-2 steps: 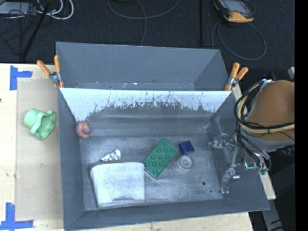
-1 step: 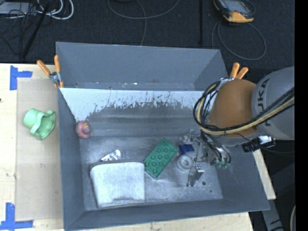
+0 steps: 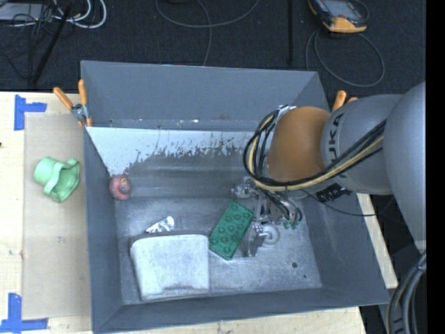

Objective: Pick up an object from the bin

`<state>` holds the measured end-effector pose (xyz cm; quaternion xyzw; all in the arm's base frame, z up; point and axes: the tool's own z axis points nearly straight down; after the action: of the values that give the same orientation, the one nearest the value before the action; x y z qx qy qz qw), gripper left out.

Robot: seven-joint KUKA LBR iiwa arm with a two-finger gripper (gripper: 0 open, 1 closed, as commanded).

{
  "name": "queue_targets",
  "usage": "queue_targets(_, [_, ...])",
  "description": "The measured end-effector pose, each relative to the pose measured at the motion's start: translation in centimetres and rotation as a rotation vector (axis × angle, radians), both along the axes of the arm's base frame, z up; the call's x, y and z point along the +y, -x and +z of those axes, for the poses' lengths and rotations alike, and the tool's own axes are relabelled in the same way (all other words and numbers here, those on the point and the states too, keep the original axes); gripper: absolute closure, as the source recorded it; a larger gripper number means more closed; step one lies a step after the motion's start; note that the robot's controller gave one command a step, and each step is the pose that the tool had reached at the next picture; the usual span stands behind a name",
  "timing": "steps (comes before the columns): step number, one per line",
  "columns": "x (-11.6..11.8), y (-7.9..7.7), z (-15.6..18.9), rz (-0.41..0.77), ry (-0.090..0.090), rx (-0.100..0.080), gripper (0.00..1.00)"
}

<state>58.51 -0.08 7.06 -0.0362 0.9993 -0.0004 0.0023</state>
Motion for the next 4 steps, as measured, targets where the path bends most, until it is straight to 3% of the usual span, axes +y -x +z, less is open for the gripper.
queue_targets(1, [0.0, -0.2, 0.5, 0.0, -0.001, -0.009, 1.0])
queue_targets(2, [2.2, -2.4, 15.4, 0.343, 0.0, -0.004, 1.0])
queue_targets(3, [6.9, 0.9, 3.0, 0.283, -0.003, 0.015, 1.0])
queue_targets(4, [2.7, 1.7, 27.0, 0.558, 0.003, -0.006, 1.0])
